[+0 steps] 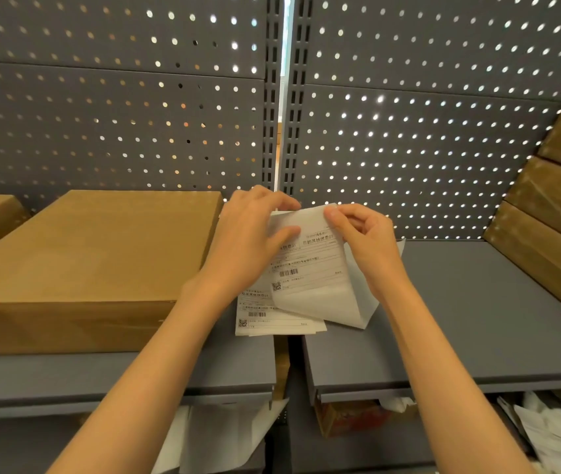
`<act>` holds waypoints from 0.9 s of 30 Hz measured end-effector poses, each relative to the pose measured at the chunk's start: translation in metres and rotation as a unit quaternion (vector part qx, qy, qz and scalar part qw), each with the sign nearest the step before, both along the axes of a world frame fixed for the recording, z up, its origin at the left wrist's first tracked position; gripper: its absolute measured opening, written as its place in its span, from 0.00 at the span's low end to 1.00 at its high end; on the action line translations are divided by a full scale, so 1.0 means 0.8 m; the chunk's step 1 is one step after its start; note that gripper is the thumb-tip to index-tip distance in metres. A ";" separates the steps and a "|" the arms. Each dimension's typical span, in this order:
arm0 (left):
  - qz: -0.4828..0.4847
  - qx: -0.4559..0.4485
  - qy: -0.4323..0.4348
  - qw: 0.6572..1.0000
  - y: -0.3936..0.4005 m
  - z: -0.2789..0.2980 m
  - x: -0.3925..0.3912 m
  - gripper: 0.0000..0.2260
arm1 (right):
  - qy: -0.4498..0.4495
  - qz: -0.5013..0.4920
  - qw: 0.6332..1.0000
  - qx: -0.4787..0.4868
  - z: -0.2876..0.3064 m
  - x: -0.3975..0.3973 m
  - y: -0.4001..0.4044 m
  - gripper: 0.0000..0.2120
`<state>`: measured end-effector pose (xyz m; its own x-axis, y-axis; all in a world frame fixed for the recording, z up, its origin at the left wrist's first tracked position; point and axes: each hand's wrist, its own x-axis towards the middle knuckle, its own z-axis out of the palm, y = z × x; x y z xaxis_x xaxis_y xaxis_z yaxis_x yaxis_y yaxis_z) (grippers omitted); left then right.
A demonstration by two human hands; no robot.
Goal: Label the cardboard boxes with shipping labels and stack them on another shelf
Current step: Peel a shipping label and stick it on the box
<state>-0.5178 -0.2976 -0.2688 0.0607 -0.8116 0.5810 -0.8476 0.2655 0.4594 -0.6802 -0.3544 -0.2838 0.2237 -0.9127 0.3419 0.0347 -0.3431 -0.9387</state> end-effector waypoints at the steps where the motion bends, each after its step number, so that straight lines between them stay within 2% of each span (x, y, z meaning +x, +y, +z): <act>1: -0.011 0.000 -0.008 1.000 -0.002 0.002 -0.004 0.11 | -0.002 0.001 1.000 -0.001 0.000 0.001 0.000 0.04; 9: -0.056 -0.020 0.035 0.998 -0.017 0.005 -0.020 0.02 | -0.014 0.018 1.000 -0.015 -0.002 -0.001 0.001 0.03; 14: -0.061 -0.015 0.060 0.996 -0.019 0.005 -0.022 0.02 | -0.004 0.024 0.999 -0.022 -0.004 -0.002 -0.001 0.04; 20: -0.074 0.018 0.070 0.995 -0.022 0.007 -0.022 0.03 | -0.011 0.050 0.999 0.015 -0.006 -0.004 -0.005 0.15; 23: -0.078 0.027 0.078 0.994 -0.022 0.006 -0.023 0.02 | -0.027 0.082 0.996 0.036 -0.006 -0.007 -0.009 0.14; 27: -0.085 0.022 0.094 0.992 -0.023 0.004 -0.020 0.02 | -0.005 0.121 0.992 0.037 -0.009 -0.015 -0.012 0.10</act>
<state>-0.5338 -0.3161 -0.2654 0.0251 -0.8443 0.5353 -0.6905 0.3726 0.6200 -0.6920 -0.3643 -0.2908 0.4362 -0.8552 0.2799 0.1179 -0.2541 -0.9600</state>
